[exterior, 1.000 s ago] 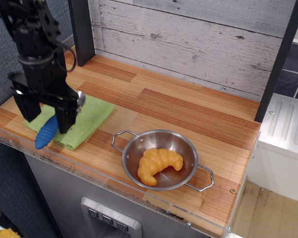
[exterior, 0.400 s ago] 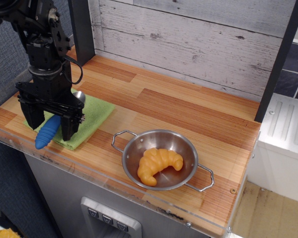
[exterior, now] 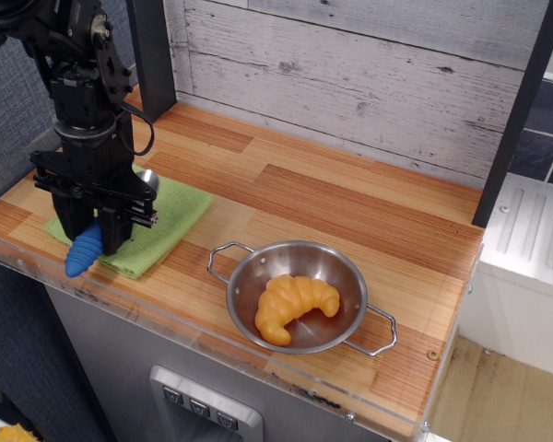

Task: PICK UP THE SPOON AND PUT NEAR TH VISSEL

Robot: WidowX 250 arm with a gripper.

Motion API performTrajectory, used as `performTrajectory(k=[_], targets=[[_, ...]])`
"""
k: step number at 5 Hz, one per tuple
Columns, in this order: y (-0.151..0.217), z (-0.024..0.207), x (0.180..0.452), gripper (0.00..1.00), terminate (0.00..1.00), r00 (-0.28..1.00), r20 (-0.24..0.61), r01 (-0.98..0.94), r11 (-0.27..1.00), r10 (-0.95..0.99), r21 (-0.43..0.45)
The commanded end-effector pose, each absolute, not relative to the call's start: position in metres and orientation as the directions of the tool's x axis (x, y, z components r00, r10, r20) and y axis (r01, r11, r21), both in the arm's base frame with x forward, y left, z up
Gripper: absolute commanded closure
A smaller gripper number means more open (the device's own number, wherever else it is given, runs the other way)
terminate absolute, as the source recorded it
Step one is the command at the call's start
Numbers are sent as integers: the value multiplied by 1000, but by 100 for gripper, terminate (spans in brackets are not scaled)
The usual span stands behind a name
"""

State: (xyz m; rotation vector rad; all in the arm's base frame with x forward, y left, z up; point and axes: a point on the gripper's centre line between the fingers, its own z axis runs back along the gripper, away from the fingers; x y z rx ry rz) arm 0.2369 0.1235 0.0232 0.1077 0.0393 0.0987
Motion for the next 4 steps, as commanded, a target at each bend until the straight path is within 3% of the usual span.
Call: performTrajectory(k=[1,2,3,4], targets=[[117,51,243,100,0,994,-5,-105,990,105,92],[107,83,242,100,0,980,86,-183,982,178,55],[82,101,254,100,0,976,154,-161,987,155,27],[39,98,279,100,0,984,166,-60,998,59,0]])
